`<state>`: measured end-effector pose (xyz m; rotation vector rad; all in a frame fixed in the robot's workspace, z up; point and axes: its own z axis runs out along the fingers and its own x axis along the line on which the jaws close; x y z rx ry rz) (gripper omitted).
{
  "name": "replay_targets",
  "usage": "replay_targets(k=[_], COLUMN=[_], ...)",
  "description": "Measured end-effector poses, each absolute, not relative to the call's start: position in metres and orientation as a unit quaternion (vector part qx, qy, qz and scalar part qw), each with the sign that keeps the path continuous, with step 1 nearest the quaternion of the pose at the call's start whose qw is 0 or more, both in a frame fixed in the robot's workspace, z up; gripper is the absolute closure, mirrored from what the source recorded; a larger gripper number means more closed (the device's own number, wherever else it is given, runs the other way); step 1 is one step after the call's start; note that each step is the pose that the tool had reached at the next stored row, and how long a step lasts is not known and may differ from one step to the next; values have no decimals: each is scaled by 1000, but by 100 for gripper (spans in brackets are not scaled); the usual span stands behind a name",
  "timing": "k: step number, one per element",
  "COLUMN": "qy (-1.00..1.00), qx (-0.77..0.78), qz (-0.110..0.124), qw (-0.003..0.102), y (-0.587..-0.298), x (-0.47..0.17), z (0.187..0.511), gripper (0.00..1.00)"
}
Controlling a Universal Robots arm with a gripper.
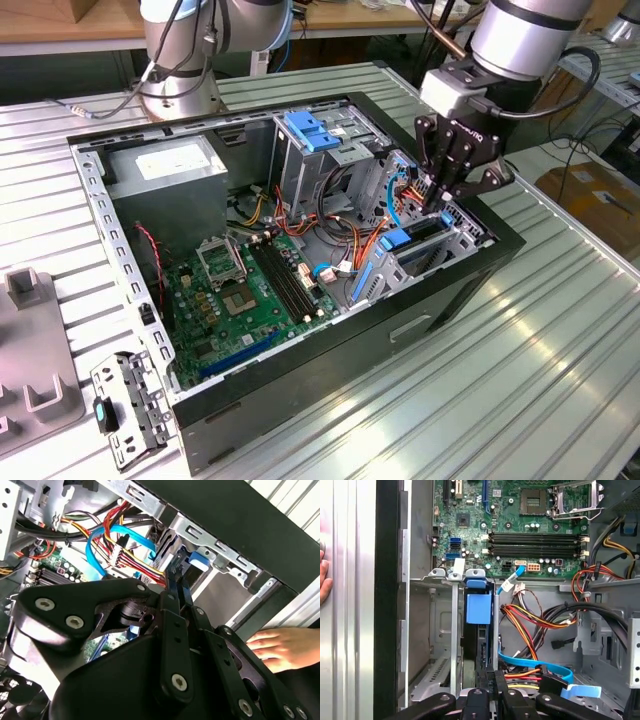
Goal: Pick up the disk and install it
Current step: 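Insert the first disk wire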
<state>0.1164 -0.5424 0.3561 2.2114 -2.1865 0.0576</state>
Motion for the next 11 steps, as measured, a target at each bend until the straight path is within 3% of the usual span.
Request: replay_targets(k=[11], qy=[-710], qx=[704], qz=[18], qw=[16], y=[-546], x=[116], z=[348], gripper=[84])
